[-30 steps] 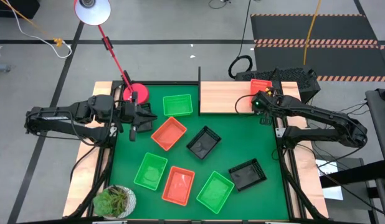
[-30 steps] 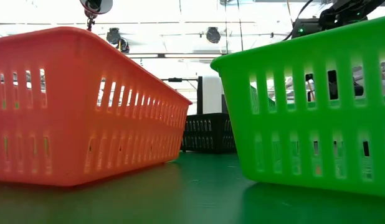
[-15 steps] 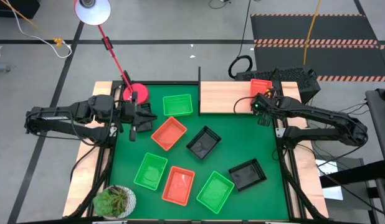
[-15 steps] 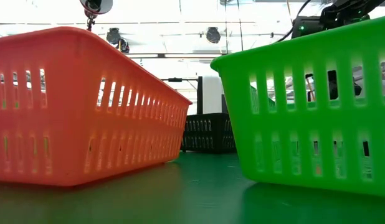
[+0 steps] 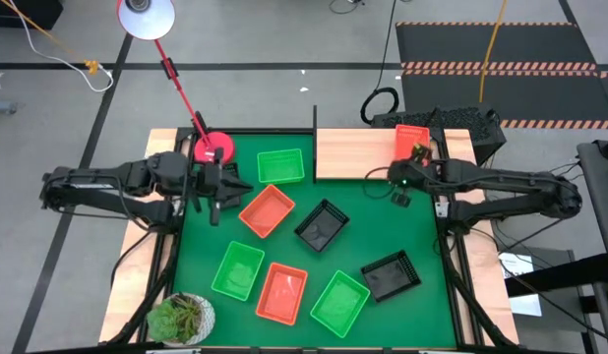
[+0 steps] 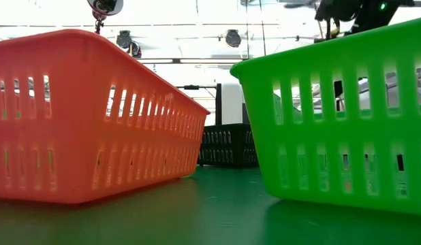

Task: Stack baskets on shelf by color
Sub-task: Put the center black bin on the shelf

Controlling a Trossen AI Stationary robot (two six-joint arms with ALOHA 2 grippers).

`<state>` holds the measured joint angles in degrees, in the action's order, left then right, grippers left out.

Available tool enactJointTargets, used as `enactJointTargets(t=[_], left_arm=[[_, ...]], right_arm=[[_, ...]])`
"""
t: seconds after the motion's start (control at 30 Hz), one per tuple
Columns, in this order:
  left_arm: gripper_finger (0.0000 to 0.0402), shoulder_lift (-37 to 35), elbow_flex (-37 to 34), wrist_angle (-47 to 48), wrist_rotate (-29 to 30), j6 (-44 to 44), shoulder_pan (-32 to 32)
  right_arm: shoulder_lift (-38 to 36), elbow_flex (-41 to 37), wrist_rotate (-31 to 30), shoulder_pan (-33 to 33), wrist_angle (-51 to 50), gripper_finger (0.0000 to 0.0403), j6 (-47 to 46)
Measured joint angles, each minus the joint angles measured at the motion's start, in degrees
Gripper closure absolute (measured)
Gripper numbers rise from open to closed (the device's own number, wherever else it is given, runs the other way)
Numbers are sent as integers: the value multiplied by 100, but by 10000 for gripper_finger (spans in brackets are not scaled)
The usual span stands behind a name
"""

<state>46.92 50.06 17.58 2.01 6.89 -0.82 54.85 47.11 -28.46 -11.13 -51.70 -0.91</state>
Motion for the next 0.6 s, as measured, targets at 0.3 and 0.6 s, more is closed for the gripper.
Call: enactJointTargets(t=[0.3,0.6], left_arm=[[367,927,589,-108,-51,203,-574],[276,2904,1655,470,175,720,-1179]], right_arm=[[-37,51,814,1083,520,332,-441],[-37,51,1236,1628,647,332,-651]])
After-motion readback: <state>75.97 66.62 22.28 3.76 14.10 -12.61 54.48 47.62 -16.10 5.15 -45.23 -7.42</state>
